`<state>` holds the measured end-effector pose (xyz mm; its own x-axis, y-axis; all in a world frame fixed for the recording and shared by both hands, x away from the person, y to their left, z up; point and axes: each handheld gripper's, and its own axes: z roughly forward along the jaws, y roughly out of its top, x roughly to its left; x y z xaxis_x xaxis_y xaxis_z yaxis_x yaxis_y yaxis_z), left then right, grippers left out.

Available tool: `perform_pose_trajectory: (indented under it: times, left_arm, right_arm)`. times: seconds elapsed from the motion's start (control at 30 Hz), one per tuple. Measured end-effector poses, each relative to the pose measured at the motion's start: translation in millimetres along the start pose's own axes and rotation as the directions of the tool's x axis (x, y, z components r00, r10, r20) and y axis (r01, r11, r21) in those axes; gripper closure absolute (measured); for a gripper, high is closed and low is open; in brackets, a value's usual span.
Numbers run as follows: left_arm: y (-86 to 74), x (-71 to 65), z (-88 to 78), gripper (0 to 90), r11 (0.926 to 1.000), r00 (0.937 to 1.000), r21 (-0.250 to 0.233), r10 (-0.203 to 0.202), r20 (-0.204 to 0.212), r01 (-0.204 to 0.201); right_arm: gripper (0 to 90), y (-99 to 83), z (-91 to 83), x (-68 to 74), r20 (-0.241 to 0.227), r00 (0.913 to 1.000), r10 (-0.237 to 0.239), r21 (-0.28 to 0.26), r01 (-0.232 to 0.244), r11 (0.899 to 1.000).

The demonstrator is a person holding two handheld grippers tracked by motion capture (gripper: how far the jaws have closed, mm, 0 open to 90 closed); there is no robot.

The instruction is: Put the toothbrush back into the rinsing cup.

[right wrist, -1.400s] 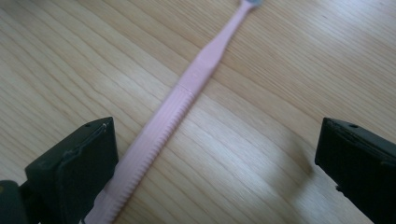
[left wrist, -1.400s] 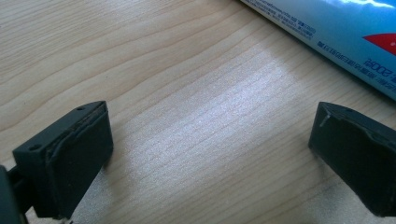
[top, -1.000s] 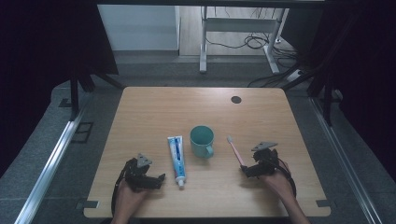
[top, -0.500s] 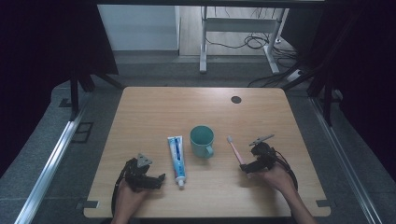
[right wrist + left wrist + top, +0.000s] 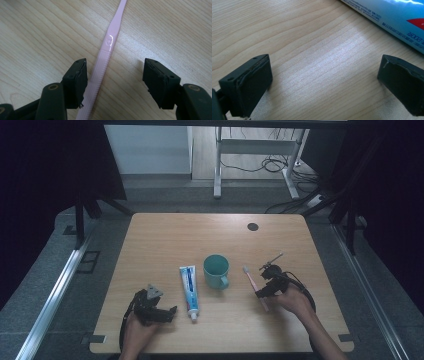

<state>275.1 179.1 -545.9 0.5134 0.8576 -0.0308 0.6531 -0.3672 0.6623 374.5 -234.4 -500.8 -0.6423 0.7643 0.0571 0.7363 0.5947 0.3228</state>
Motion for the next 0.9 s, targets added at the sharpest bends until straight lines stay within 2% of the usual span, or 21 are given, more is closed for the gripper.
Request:
perform_pose_trajectory:
  times: [0.13,0.17,0.47,0.77,0.9]
  left_arm:
    - [0.0,0.0,0.0,0.0,1.0,1.0,0.0,0.0,0.0,0.0]
    - [0.0,0.0,0.0,0.0,1.0,1.0,0.0,0.0,0.0,0.0]
    - [0.1,0.1,0.0,0.0,1.0,1.0,0.0,0.0,0.0,0.0]
    - [0.1,0.1,0.0,0.0,1.0,1.0,0.0,0.0,0.0,0.0]
    - [0.1,0.1,0.0,0.0,1.0,1.0,0.001,0.001,0.0,-0.001]
  right_arm:
    - [43.1,9.0,1.8,-0.8,-0.014,0.9999,0.003,0.052,-0.002,0.999]
    - [46.6,13.7,2.5,-1.2,-0.023,0.9997,0.005,0.077,-0.004,0.997]
    - [55.1,30.6,4.7,-0.3,-0.034,0.9994,0.006,0.155,-0.001,0.988]
    - [61.4,45.7,11.7,8.3,-0.003,1.0,-0.004,0.24,0.005,0.971]
    - [64.1,50.7,16.6,12.8,0.01,0.9999,0.008,0.262,-0.011,0.965]
